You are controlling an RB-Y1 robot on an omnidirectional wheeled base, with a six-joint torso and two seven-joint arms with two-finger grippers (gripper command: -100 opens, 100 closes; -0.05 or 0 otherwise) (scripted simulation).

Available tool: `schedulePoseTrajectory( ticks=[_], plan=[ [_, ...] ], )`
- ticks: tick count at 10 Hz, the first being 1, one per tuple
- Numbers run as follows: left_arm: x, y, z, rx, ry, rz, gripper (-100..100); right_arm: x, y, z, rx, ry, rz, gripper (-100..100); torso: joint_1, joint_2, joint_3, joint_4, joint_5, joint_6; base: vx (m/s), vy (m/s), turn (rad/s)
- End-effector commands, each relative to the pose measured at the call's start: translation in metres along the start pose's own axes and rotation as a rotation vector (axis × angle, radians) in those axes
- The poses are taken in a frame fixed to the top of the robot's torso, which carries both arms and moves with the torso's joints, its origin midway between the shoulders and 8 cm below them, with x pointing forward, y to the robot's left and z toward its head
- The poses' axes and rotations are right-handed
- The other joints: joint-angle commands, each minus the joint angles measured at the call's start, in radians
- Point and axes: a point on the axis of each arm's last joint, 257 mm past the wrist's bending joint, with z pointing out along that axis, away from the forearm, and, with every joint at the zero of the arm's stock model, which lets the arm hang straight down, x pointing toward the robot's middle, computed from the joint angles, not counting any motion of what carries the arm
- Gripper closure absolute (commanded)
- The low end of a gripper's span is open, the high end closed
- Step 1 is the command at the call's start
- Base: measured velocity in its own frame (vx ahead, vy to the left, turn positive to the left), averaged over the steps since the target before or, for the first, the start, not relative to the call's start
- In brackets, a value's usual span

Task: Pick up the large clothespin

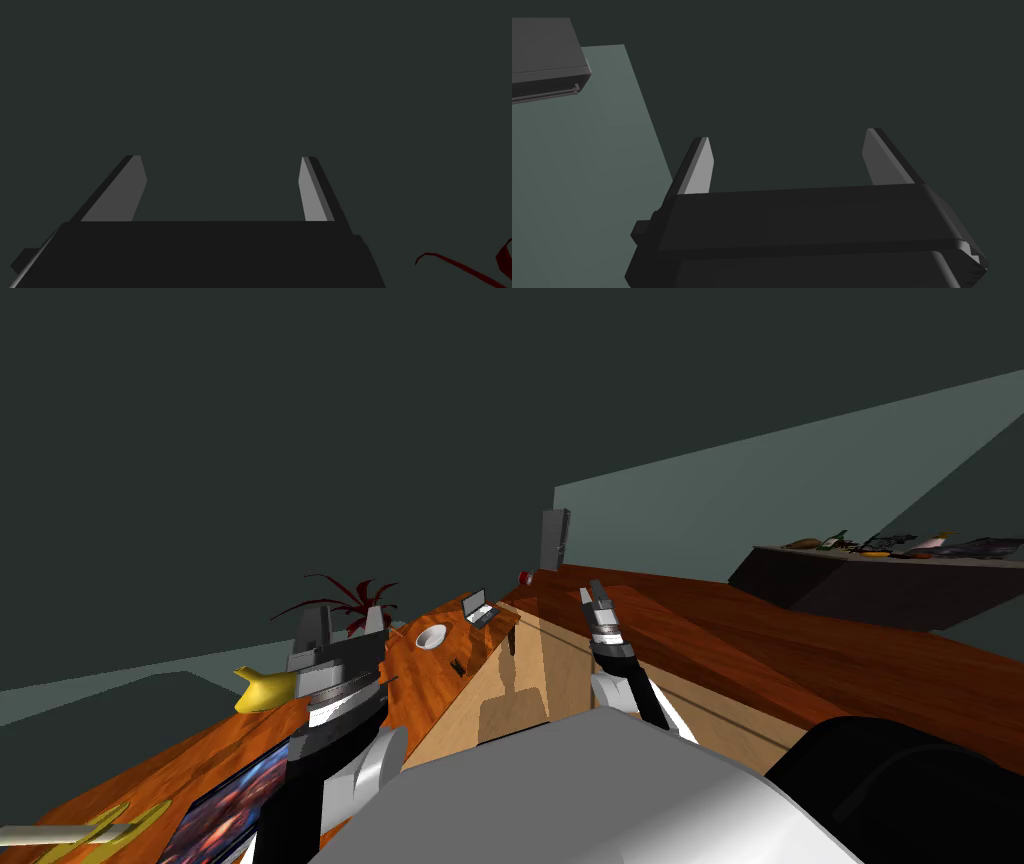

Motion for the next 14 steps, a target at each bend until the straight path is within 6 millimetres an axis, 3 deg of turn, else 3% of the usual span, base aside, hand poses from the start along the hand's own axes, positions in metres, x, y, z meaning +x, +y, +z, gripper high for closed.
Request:
schedulePoseTrajectory(
  ticks=[1,4,5,8,9,11,12,13,14],
  plan=[
    [0.0,0.029,-0.005,-0.077,0.015,0.008,-100,0.0,0.0,0.0,0.0,0.0,0.0,0,0.0,0.0,0.0,0.0,0.0,0.0,0.009,-0.002,-0.066],
    [-0.003,0.078,-0.019,-0.211,0.033,0.025,-100,0.0,0.0,0.0,0.0,0.0,0.0,0,0.0,-0.002,-0.001,0.0,0.0,0.0,0.021,0.002,-0.06],
    [-0.003,0.078,-0.019,-0.211,0.033,0.025,-100,0.0,0.0,0.0,0.0,0.0,0.0,0,0.0,-0.002,-0.001,0.0,0.0,0.0,0.013,0.001,-0.014],
    [-0.008,0.142,-0.044,-0.389,0.059,0.054,-100,0.0,0.0,0.0,0.0,0.0,0.0,0,0.0,-0.002,-0.001,0.0,0.0,0.0,0.022,0.001,-0.076],
    [-0.008,0.144,-0.046,-0.396,0.059,0.054,-100,0.0,0.0,0.0,0.0,0.0,0.0,0,0.0,-0.002,-0.001,-0.001,0.0,0.0,0.019,0.004,-0.024],
    [-0.015,0.186,-0.069,-0.518,0.082,0.082,-100,0.0,0.0,0.0,0.0,0.0,0.0,0,0.001,-0.002,-0.001,0.0,0.0,0.0,0.02,0.0,-0.082],
    [-0.015,0.191,-0.072,-0.537,0.083,0.082,-100,0.0,0.0,0.0,0.0,0.0,0.0,0,0.0,-0.002,-0.001,0.0,0.0,0.0,0.022,0.006,-0.034],
    [-0.019,0.213,-0.087,-0.603,0.096,0.099,-100,0.0,0.0,0.0,0.0,0.0,0.0,0,0.0,-0.002,-0.001,0.0,0.0,0.0,0.025,0.005,-0.068],
    [-0.019,0.214,-0.088,-0.612,0.097,0.099,-100,0.0,0.0,0.0,0.0,0.0,0.0,0,0.0,-0.002,-0.001,0.0,0.0,0.0,0.02,0.003,-0.038]
  ],
)
